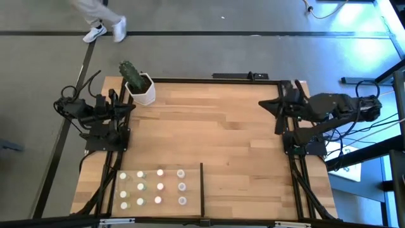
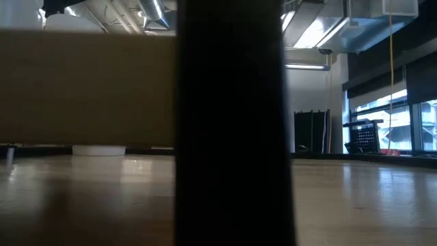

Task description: Pick and place medicine bottles onto shelf by color

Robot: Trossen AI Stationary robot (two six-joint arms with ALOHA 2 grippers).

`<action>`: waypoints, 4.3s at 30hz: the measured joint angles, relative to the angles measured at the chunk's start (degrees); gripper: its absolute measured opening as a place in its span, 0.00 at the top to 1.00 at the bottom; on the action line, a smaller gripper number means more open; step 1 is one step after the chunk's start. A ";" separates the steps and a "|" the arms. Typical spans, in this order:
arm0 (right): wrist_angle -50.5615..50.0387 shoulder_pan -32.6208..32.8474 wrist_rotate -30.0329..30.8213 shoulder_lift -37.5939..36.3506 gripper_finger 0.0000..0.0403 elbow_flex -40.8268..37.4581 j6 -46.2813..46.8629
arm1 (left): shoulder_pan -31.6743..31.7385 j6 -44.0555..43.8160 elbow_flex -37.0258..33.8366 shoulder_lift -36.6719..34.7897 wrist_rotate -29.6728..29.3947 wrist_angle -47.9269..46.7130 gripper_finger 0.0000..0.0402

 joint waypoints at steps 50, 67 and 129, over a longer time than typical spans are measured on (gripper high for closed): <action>52.53 -8.88 -21.53 -49.68 1.00 -70.62 -6.57 | 4.88 -16.42 -27.96 0.04 -8.76 13.72 1.00; 45.69 -10.19 -17.05 -48.93 0.96 -71.28 -6.77 | 4.87 -8.15 -27.91 0.15 -9.16 13.25 1.00; 45.82 -10.19 -17.01 -48.91 0.95 -71.30 -6.61 | 4.86 -8.09 -27.93 0.17 -9.05 13.13 1.00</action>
